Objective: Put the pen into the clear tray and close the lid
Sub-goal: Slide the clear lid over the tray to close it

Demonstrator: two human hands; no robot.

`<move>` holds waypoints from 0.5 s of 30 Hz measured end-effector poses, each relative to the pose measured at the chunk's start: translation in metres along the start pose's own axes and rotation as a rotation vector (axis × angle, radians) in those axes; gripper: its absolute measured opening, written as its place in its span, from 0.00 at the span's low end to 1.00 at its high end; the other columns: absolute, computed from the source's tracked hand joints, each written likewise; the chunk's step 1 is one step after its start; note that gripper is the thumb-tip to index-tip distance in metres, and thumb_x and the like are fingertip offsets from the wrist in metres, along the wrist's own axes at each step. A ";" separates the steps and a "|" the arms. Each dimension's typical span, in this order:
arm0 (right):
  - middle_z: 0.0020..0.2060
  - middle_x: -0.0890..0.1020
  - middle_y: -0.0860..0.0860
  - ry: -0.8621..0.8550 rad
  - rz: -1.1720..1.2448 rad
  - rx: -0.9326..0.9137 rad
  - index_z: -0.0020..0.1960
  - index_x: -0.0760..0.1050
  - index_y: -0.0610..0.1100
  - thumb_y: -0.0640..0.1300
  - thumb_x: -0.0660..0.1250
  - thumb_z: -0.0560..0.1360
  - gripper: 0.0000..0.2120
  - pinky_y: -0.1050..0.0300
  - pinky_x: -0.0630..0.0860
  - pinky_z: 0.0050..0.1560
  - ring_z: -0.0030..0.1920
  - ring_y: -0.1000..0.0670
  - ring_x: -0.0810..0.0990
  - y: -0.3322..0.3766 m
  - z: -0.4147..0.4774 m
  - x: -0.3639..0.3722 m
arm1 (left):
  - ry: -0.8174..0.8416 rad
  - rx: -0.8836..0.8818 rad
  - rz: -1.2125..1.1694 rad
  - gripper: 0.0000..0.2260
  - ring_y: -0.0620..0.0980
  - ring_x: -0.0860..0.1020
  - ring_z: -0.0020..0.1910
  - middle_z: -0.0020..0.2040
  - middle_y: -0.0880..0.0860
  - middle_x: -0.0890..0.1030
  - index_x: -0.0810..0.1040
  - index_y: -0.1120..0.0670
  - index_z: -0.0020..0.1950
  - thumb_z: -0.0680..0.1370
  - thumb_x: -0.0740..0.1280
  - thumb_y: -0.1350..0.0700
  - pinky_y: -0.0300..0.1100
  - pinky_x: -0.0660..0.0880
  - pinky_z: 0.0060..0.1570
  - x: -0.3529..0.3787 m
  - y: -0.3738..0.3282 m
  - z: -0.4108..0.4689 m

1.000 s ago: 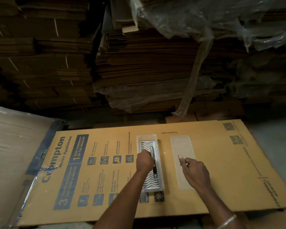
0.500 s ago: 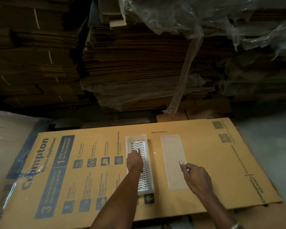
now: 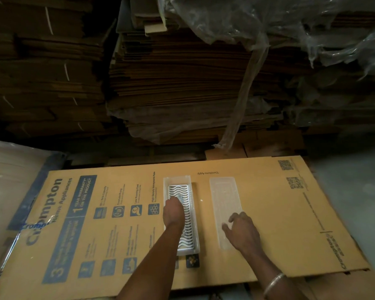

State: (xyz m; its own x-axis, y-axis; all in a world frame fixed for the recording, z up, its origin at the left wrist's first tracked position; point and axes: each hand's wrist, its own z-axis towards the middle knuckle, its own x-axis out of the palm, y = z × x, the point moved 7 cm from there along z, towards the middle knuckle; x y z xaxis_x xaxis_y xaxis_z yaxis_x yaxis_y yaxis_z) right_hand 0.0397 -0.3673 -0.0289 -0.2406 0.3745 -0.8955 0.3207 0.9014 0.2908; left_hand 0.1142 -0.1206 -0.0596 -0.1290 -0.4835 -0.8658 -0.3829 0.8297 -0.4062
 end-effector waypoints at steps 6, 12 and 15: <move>0.77 0.57 0.37 0.142 -0.070 0.230 0.80 0.51 0.48 0.71 0.67 0.68 0.51 0.42 0.67 0.73 0.75 0.35 0.62 -0.014 0.011 0.041 | -0.105 0.102 -0.214 0.10 0.50 0.81 0.49 0.53 0.52 0.83 0.82 0.56 0.57 0.78 0.68 0.63 0.43 0.75 0.45 -0.025 0.018 -0.027; 0.69 0.67 0.39 0.037 -0.082 0.229 0.76 0.56 0.45 0.71 0.73 0.62 0.53 0.43 0.73 0.66 0.68 0.38 0.68 -0.011 0.017 0.040 | -0.120 -0.013 -0.431 0.10 0.52 0.82 0.42 0.46 0.51 0.83 0.79 0.54 0.56 0.78 0.73 0.51 0.43 0.71 0.40 -0.039 0.086 -0.062; 0.68 0.68 0.38 0.029 -0.044 0.247 0.77 0.54 0.44 0.70 0.75 0.61 0.56 0.44 0.75 0.62 0.66 0.38 0.69 -0.007 0.016 0.034 | -0.017 -0.067 -0.523 0.10 0.48 0.82 0.39 0.47 0.50 0.84 0.80 0.53 0.58 0.80 0.70 0.49 0.40 0.72 0.35 -0.032 0.105 -0.075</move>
State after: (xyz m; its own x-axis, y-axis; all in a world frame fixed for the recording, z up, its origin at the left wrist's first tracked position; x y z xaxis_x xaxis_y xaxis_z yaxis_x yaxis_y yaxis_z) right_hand 0.0444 -0.3644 -0.0668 -0.2839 0.3454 -0.8945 0.5225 0.8379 0.1577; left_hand 0.0091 -0.0384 -0.0523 0.1097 -0.8228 -0.5577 -0.4499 0.4592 -0.7660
